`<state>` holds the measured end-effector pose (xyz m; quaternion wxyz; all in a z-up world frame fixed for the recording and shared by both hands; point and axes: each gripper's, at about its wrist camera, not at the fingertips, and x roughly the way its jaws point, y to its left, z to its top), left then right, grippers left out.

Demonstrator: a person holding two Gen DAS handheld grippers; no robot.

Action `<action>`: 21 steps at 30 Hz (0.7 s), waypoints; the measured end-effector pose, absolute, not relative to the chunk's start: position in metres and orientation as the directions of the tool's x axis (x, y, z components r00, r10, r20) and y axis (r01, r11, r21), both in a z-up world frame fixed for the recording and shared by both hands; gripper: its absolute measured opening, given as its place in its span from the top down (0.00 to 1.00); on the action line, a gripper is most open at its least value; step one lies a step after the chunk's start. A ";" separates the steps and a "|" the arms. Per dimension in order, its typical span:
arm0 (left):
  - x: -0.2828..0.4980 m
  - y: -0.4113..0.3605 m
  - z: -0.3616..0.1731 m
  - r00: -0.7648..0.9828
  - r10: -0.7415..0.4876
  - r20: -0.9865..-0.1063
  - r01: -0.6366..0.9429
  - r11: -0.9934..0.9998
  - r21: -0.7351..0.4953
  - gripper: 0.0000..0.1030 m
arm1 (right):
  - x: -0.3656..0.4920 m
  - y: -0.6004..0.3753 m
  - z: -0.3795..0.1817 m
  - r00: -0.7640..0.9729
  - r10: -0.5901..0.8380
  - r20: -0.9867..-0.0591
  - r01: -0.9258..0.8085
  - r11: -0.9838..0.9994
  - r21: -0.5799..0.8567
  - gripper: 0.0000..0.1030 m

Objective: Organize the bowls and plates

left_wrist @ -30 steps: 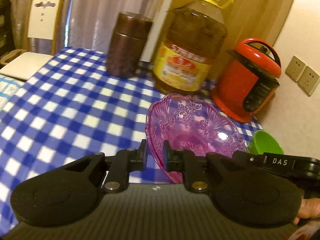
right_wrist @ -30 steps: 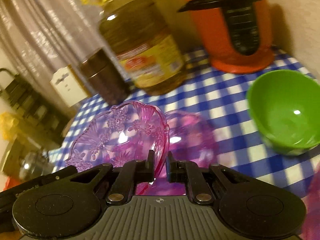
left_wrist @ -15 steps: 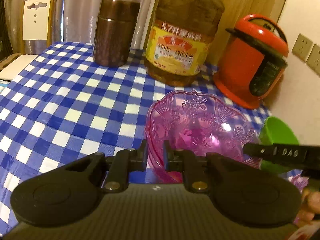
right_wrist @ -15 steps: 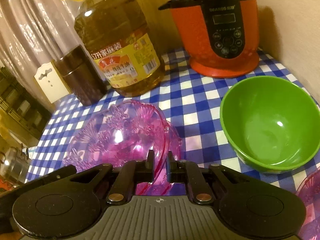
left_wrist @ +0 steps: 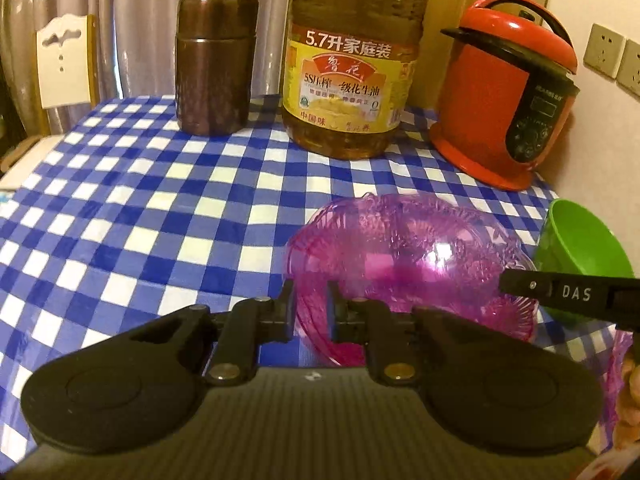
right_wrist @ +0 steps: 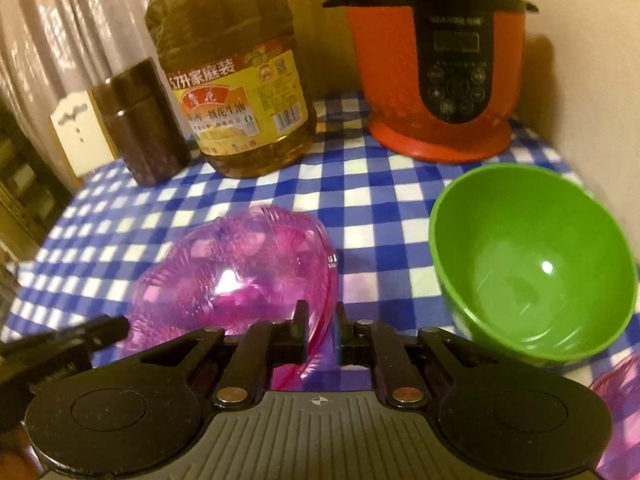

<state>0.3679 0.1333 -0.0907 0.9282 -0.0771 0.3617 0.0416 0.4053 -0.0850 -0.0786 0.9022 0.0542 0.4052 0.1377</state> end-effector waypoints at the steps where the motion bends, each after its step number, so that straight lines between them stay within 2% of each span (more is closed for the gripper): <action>1: 0.368 0.132 -0.091 0.736 0.021 -0.677 -0.127 0.986 -0.108 0.87 | 0.406 -0.085 -0.080 0.631 0.295 -0.717 -0.204 0.956 0.212 0.89; 4: 0.369 0.129 -0.092 0.735 0.021 -0.678 -0.118 0.988 -0.097 0.87 | 0.408 -0.087 -0.083 0.620 0.307 -0.722 -0.195 0.952 0.237 0.89; 10: 0.366 0.135 -0.091 0.742 0.038 -0.670 -0.149 0.983 -0.108 0.87 | 0.411 -0.082 -0.089 0.611 0.294 -0.735 -0.229 0.954 0.191 0.87; 17: 0.364 0.154 -0.095 0.749 0.033 -0.662 -0.203 0.962 -0.182 0.87 | 0.413 -0.085 -0.091 0.608 0.306 -0.733 -0.220 0.952 0.215 0.85; 21: 0.366 0.154 -0.100 0.741 0.020 -0.671 -0.188 0.966 -0.178 0.86 | 0.413 -0.082 -0.092 0.615 0.307 -0.727 -0.232 0.951 0.204 0.85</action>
